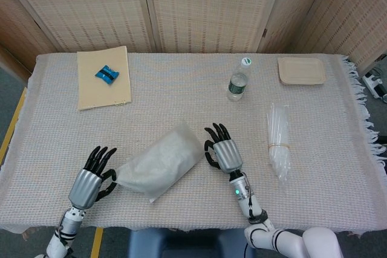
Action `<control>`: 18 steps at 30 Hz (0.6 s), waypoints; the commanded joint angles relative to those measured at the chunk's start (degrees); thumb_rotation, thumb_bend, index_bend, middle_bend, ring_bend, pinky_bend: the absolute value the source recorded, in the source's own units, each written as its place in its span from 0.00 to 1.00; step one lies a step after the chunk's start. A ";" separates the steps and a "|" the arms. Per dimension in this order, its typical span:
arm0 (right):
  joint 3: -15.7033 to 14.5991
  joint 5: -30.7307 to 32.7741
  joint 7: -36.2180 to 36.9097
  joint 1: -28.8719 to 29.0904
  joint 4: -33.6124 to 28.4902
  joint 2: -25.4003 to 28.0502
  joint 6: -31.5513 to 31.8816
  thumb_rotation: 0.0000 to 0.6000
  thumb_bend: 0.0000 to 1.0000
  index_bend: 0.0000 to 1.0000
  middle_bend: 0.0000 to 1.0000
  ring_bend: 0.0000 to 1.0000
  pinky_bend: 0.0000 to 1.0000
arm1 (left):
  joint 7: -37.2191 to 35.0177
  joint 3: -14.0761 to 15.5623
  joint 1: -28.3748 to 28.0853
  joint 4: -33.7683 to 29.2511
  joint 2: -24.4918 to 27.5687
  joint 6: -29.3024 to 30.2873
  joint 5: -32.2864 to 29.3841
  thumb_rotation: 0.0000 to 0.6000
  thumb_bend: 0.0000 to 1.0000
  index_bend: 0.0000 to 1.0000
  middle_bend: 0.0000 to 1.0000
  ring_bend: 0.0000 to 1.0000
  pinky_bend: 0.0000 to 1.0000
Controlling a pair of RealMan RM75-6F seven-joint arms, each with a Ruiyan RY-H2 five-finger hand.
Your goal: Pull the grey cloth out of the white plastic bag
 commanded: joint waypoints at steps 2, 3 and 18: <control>1.11 0.98 -0.21 -1.45 -2.51 4.51 1.63 1.00 0.60 0.69 0.15 0.00 0.00 | -1.47 -2.08 0.15 2.42 2.92 0.78 -2.21 1.00 0.55 0.73 0.12 0.00 0.01; 1.52 1.36 -0.30 -1.83 -3.19 5.98 1.97 1.00 0.60 0.69 0.15 0.00 0.00 | -2.09 -2.77 0.38 3.21 3.88 0.95 -3.10 1.00 0.55 0.73 0.12 0.00 0.01; 0.02 3.94 -0.75 -8.19 -11.76 20.01 3.23 1.00 0.47 0.27 0.05 0.00 0.00 | -11.11 -3.69 3.45 1.36 11.48 -4.42 -8.87 1.00 0.27 0.22 0.05 0.00 0.00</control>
